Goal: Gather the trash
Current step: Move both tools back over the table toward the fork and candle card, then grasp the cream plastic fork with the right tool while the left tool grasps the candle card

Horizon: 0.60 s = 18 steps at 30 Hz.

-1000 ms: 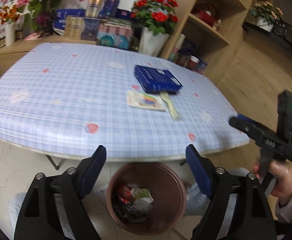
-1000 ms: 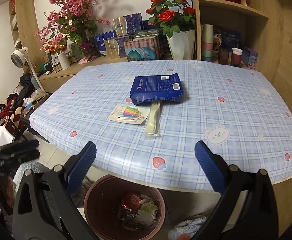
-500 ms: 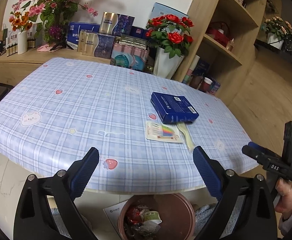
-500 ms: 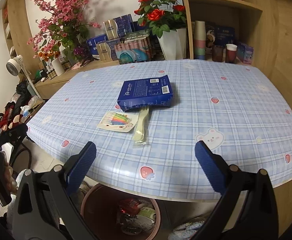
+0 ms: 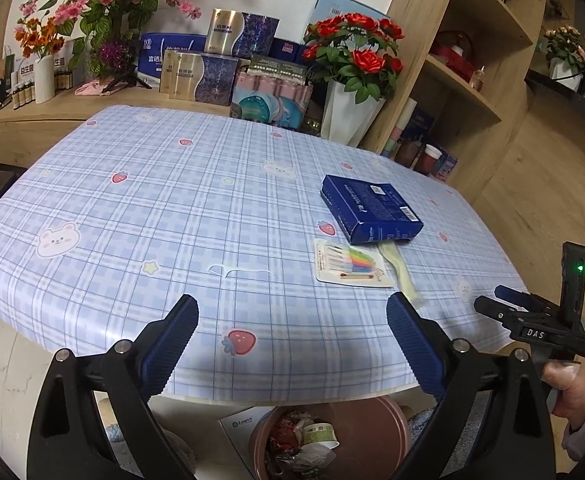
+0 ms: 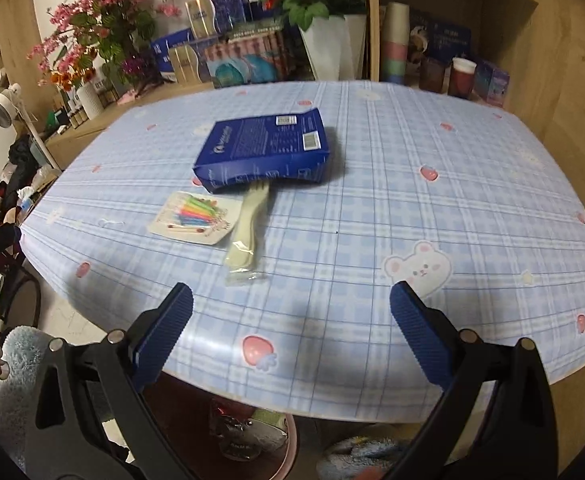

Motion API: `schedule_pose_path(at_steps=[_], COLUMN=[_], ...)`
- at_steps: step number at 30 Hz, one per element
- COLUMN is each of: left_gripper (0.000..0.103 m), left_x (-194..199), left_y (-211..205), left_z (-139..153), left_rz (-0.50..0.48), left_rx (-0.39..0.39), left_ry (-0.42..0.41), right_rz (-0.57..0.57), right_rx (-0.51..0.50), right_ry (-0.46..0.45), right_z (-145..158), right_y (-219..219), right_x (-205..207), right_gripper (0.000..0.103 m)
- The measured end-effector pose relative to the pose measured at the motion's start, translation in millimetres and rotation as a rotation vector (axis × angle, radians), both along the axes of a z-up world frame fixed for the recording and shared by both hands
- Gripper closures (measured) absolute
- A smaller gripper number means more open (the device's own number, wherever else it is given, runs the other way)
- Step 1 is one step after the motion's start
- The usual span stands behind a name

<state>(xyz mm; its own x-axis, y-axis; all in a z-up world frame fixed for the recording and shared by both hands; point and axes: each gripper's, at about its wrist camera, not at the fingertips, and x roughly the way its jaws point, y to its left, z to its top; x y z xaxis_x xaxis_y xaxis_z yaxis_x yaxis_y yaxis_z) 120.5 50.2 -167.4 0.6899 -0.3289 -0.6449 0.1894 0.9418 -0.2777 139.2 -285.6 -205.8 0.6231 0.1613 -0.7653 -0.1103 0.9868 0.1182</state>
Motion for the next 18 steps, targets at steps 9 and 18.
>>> schedule_pose_path(at_steps=[9,18], left_gripper=[0.010,0.010], left_x=[32,61], left_y=[-7,-35], left_z=[-11,-27], left_rz=[-0.029,-0.122], left_rx=[0.046,0.076], left_ry=[0.013,0.058], right_rz=[0.088,0.129], right_rx=[-0.037,-0.032], right_ry=[0.051,0.091], right_z=[-24,-41], right_y=[19,48], right_x=[50,97], right_gripper=[0.024,0.035])
